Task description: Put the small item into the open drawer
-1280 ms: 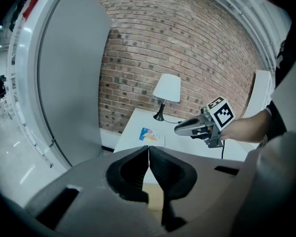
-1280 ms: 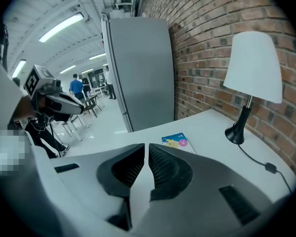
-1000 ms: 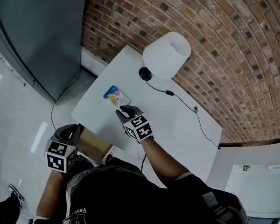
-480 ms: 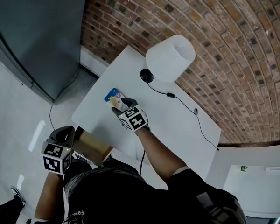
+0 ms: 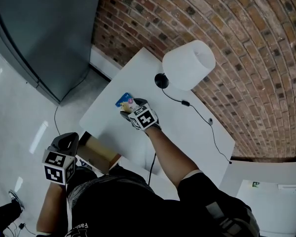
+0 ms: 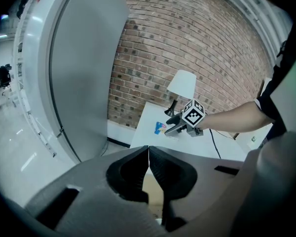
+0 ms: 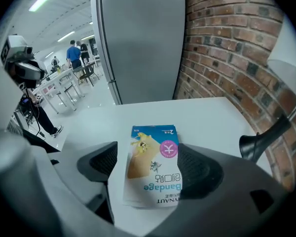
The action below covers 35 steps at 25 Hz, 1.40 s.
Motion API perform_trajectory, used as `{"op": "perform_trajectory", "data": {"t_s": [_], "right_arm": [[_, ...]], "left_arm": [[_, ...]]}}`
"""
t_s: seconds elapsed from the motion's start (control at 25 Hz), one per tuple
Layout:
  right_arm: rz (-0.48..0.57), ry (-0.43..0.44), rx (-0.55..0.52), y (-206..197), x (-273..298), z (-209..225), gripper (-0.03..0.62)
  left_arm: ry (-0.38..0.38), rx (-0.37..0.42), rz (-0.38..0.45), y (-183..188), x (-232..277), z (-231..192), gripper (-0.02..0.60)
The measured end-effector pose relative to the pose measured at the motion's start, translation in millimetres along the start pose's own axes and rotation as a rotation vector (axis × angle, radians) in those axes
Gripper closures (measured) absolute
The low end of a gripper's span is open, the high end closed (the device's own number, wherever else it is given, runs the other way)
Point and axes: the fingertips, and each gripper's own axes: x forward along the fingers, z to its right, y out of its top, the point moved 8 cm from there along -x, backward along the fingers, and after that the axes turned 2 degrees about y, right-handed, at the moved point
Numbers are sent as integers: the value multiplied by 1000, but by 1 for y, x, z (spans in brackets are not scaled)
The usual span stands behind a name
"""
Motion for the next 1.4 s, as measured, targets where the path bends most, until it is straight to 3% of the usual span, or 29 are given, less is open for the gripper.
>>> {"op": "perform_trajectory", "data": {"t_s": [0.32, 0.84, 1.4], "right_arm": [[-76, 15, -8, -6, 22, 15, 187], [-131, 74, 30, -9, 27, 22, 186], [0, 94, 49, -27, -21, 5, 186]], "left_arm": [[37, -44, 3, -11, -7, -5, 563], [111, -86, 33, -18, -28, 1, 563], [136, -79, 81, -24, -39, 47, 563]]}}
